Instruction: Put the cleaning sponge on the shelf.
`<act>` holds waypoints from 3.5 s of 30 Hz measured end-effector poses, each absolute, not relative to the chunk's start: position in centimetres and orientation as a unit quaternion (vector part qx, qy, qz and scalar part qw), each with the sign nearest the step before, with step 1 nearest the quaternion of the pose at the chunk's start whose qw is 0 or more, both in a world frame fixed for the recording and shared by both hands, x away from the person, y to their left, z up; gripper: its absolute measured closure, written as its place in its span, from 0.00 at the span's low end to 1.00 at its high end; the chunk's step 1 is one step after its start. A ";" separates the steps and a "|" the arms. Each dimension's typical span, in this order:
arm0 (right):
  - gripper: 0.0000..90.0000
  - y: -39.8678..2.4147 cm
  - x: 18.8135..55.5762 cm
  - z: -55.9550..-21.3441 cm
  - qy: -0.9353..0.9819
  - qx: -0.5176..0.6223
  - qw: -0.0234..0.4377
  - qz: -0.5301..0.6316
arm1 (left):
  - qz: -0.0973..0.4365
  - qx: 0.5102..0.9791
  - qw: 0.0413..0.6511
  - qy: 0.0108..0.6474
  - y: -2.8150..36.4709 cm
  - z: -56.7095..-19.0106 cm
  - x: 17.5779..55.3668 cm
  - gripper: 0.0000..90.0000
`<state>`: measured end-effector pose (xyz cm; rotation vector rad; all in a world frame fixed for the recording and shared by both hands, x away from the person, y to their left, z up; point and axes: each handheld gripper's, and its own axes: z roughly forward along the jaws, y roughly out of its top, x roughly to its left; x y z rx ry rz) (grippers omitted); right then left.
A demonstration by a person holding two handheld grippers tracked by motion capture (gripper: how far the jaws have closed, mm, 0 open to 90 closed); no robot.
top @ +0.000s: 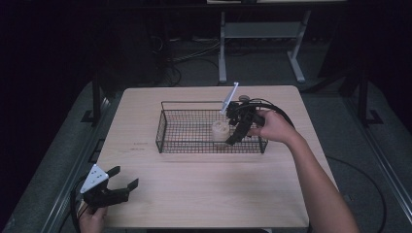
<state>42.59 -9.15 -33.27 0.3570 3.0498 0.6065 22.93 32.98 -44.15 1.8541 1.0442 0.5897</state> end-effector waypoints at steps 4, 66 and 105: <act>0.19 -9.3 42.1 -33.8 0.974 0.112 0.003 0.197 | 0.238 0.750 0.450 0.422 33.0 -44.2 22.9 0.16; 0.17 -14.7 35.8 -38.5 0.971 0.127 -0.007 0.200 | 0.238 0.754 0.445 0.420 32.8 -44.2 22.8 0.15; 0.17 -17.7 31.7 -41.8 0.968 0.139 -0.002 0.209 | 0.234 0.756 0.450 0.414 32.7 -44.2 22.7 0.16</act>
